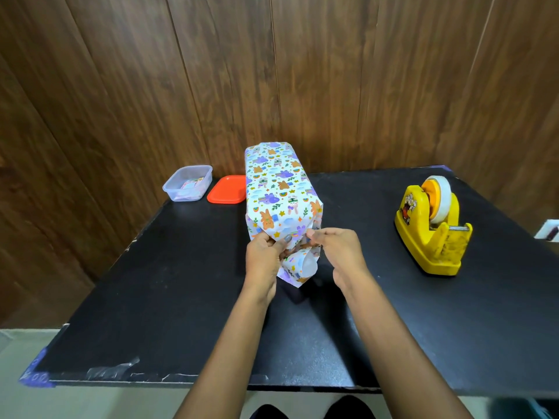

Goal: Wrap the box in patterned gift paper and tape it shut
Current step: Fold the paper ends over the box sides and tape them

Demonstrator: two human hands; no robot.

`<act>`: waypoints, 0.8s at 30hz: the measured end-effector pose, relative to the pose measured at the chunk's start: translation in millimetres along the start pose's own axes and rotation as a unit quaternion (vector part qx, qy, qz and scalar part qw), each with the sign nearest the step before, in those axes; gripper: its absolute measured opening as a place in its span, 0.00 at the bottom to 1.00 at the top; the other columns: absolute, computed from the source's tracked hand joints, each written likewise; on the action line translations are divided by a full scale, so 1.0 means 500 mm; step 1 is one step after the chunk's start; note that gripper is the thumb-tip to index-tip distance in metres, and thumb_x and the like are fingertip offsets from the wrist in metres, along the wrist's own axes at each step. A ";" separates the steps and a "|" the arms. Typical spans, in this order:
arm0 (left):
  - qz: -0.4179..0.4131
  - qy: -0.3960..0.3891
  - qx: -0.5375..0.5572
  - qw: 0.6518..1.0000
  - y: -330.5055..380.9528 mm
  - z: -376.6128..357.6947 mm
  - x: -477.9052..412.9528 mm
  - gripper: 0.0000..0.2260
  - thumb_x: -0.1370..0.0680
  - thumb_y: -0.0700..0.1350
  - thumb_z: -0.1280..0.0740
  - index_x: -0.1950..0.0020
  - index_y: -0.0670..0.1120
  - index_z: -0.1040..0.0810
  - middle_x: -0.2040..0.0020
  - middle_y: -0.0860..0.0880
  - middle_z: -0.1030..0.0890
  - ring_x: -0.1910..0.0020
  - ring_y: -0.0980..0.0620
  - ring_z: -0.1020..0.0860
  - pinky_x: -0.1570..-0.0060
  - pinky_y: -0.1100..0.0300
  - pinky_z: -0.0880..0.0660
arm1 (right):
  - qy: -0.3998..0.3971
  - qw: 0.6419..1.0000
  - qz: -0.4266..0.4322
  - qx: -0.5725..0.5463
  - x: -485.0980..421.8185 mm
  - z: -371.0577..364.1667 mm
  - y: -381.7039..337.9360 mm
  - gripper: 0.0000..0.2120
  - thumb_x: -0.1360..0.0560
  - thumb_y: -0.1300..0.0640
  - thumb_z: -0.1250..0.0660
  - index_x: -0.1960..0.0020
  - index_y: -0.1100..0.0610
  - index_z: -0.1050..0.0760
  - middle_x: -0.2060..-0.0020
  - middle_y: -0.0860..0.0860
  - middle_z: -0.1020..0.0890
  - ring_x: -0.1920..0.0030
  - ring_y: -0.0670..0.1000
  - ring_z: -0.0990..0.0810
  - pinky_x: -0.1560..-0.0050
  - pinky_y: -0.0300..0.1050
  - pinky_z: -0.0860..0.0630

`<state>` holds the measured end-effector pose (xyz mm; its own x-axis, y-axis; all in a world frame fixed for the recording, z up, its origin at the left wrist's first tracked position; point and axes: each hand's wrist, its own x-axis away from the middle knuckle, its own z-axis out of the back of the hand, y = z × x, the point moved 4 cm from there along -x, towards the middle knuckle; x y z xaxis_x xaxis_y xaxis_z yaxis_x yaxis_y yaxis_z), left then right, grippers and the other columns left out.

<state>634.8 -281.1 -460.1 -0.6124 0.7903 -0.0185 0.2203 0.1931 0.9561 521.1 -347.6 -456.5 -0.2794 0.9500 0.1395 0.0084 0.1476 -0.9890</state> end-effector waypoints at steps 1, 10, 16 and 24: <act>0.006 -0.009 0.019 1.000 0.001 -0.001 0.002 0.07 0.24 0.31 0.36 0.51 0.40 0.22 0.54 0.47 0.17 0.58 0.51 0.18 0.58 0.61 0.20 | 0.002 1.000 -0.003 -0.001 -0.002 0.004 0.000 0.10 0.32 0.59 0.28 0.72 0.54 0.19 0.68 0.50 0.16 0.61 0.53 0.17 0.33 0.63 0.37; 0.040 -0.057 0.092 0.993 0.017 -0.002 0.020 0.07 0.22 0.36 0.38 0.49 0.38 0.21 0.50 0.44 0.17 0.54 0.49 0.17 0.53 0.58 0.20 | 0.013 1.000 0.011 0.013 -0.007 -0.011 -0.023 0.15 0.34 0.62 0.29 0.75 0.46 0.20 0.72 0.45 0.17 0.53 0.57 0.17 0.36 0.62 0.33; 0.020 -0.023 0.033 0.999 0.005 -0.001 0.027 0.08 0.21 0.36 0.38 0.48 0.36 0.21 0.47 0.40 0.18 0.48 0.42 0.19 0.49 0.56 0.21 | 0.001 1.000 0.005 0.026 -0.006 -0.021 -0.018 0.13 0.39 0.58 0.35 0.62 0.68 0.23 0.61 0.63 0.17 0.64 0.58 0.19 0.49 0.56 0.29; 0.022 -0.003 0.037 0.999 0.005 -0.001 0.022 0.08 0.26 0.29 0.35 0.50 0.38 0.21 0.55 0.44 0.16 0.56 0.47 0.18 0.58 0.59 0.20 | -0.041 0.997 -0.004 -0.066 0.032 -0.003 -0.044 0.11 0.27 0.71 0.39 0.66 0.63 0.25 0.77 0.51 0.21 0.80 0.43 0.24 0.78 0.31 0.29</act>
<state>628.5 -272.1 -457.8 -0.5965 0.8023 0.0202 0.3027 0.2016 0.9315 518.0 -335.1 -432.6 -0.3569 0.9240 0.1370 0.1303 0.1944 -0.9722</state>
